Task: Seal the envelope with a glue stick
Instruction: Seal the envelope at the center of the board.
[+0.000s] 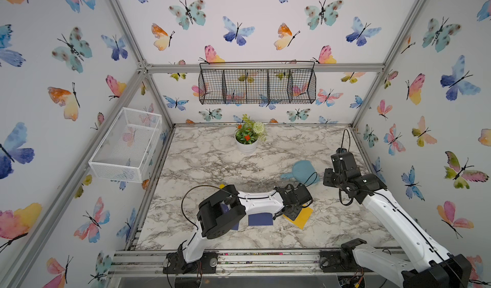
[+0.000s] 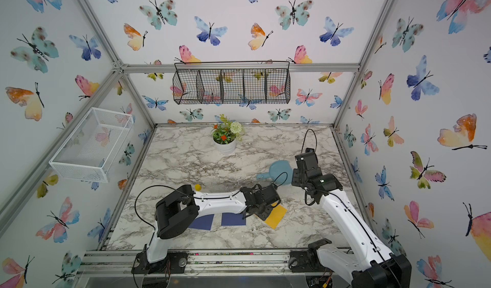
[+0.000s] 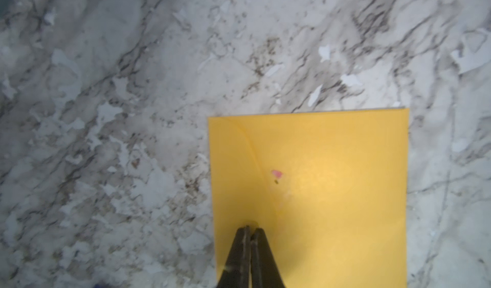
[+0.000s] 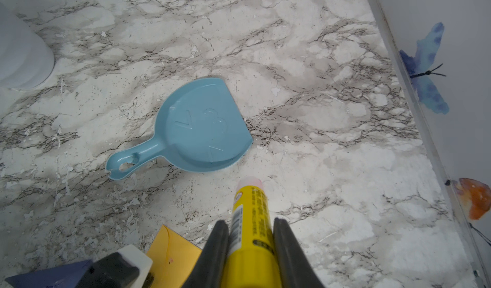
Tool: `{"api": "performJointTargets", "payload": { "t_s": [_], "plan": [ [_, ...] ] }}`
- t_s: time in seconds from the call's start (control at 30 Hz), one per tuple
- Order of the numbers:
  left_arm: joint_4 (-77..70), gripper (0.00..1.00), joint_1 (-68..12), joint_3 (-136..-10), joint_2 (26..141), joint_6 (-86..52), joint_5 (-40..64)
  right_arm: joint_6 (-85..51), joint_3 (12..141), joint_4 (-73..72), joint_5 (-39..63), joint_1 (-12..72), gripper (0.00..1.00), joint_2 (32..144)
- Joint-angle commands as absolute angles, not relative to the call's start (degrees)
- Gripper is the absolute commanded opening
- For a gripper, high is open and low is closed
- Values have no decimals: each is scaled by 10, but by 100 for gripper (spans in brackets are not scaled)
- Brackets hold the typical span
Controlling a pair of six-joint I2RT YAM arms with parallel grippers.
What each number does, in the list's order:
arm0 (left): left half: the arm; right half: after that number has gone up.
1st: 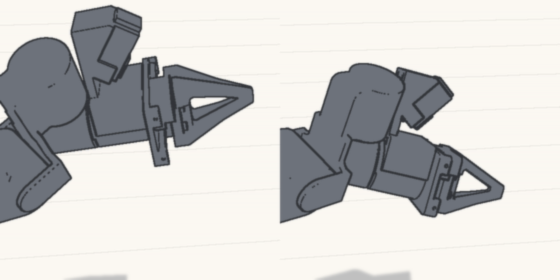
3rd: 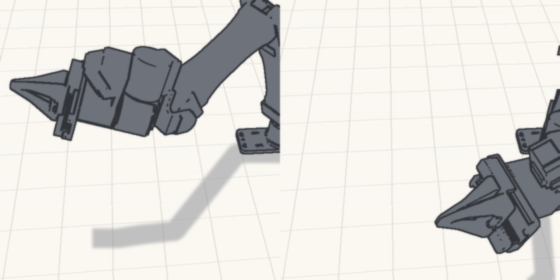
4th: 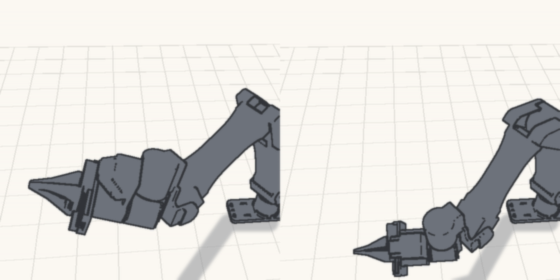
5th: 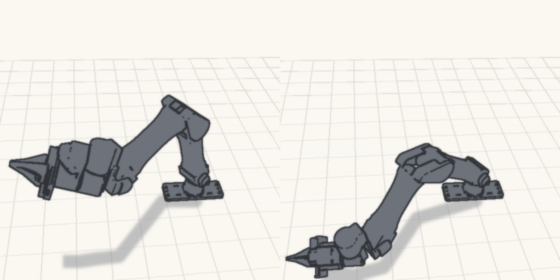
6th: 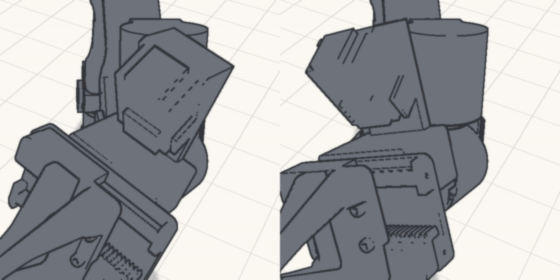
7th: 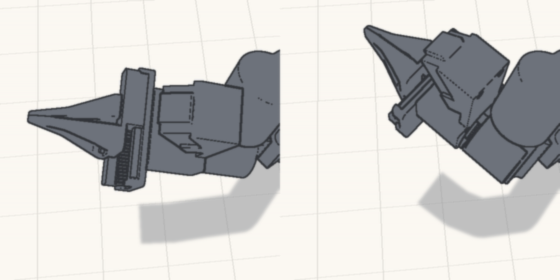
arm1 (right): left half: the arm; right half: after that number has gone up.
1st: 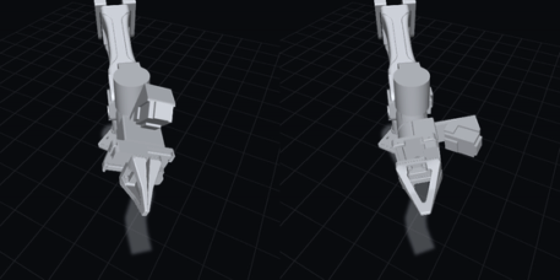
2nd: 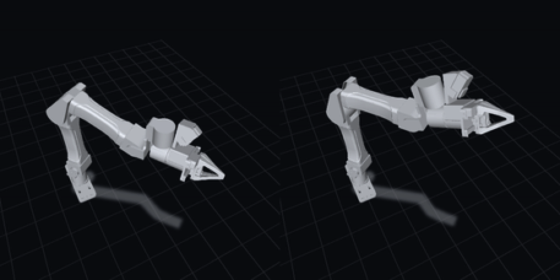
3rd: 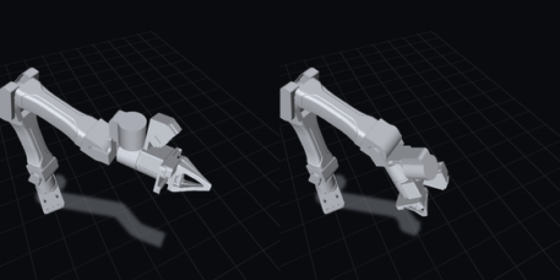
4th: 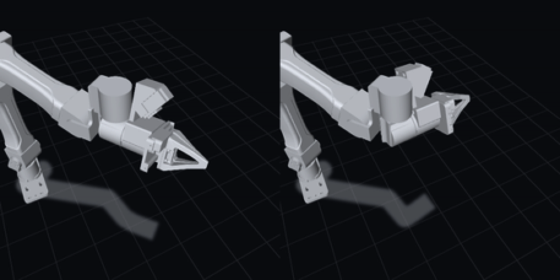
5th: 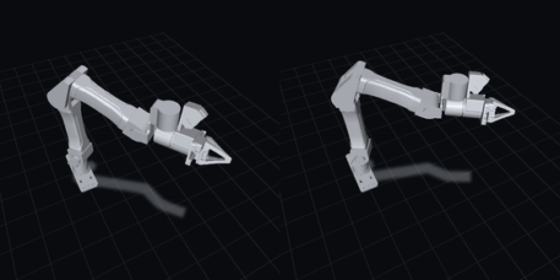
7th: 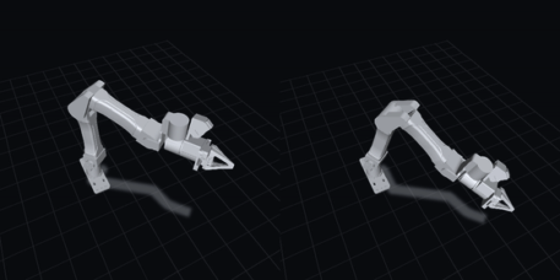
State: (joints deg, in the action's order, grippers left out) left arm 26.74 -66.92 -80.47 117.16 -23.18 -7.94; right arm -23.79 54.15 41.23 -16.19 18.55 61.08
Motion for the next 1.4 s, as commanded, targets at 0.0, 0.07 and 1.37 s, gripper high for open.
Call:
{"api": "performJointTargets", "payload": {
  "t_s": [0.0, 0.07, 1.37],
  "plan": [
    [283, 11, -649, -802, 1135, -224, -41, -216, 556, 396, -103, 150, 3, 613],
    [288, 11, -646, -814, 1127, -220, -37, -208, 551, 388, -86, 132, 3, 618],
    [371, 10, -702, -872, 1298, -207, -103, -179, 555, 387, -88, 108, 3, 629]
  ]
}}
